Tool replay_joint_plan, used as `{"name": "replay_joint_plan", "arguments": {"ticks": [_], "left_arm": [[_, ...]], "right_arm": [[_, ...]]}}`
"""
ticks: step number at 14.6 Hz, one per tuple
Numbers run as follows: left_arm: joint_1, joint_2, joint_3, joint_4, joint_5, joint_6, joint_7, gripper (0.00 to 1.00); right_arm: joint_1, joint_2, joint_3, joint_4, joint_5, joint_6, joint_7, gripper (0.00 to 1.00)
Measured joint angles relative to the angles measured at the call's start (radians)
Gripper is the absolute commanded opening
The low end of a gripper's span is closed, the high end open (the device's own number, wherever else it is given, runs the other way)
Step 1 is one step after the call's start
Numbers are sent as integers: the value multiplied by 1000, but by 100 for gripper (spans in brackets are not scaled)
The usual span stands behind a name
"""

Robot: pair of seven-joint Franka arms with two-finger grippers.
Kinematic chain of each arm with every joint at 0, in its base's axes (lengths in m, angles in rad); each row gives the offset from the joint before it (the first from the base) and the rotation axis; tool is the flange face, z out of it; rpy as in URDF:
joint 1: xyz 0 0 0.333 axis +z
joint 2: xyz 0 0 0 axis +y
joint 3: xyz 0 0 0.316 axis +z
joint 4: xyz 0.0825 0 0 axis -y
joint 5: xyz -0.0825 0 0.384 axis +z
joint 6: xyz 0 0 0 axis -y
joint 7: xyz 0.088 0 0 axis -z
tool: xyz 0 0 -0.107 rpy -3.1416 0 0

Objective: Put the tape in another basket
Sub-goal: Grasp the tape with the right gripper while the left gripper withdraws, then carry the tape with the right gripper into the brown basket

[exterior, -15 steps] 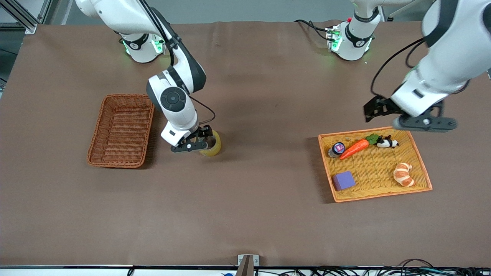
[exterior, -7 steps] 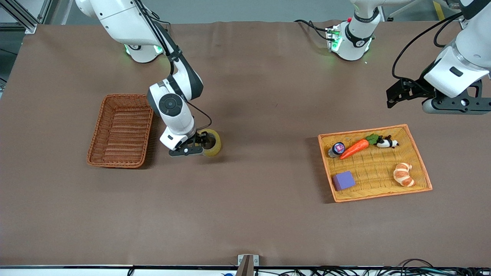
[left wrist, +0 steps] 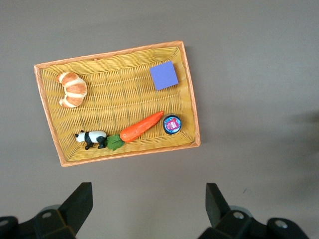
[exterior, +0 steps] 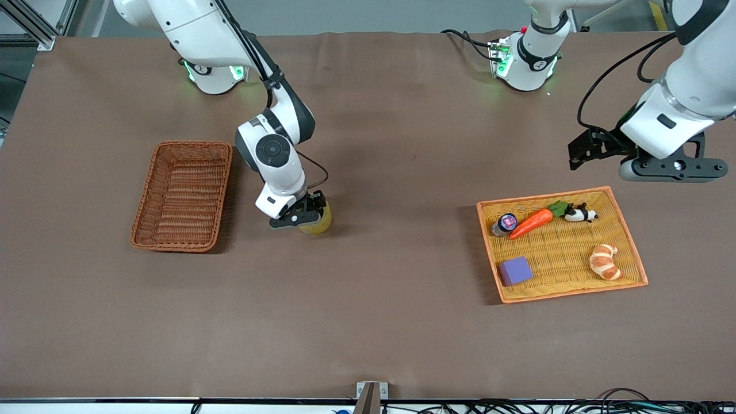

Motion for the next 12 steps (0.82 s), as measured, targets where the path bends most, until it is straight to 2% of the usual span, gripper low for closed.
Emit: {"name": "replay_joint_plan", "arguments": {"ticks": [2,3,5,7,9,10,12], "left_arm": [[-3,-15,-12,-8,0,1,-35,100],[-4,-30,-14,-19,0,1,-47,100],[-3,-64,-15,-46,0,1,-53,100],[-1,-87,-15,-64,0,3,-56,100],[1,-92,-14,-70,0,4,-56,100],[2,-92,-13,-72,0,4,-56,100],[2,-91,-11,-78,0,9,-56,100]], "right_arm": [[-1,16,-15,-6,-19,30,1,95],[-2,21,-20,-6,-20,40,1,85],[-2,23,-25,-5,-21,43,1,55],[-1,23,-25,-5,-21,45,1,40],[0,25,-24,-6,-21,46,1,9],[0,28,-24,-6,-21,51,2,0],[0,30,-23,-4,-21,56,26,0]]}}
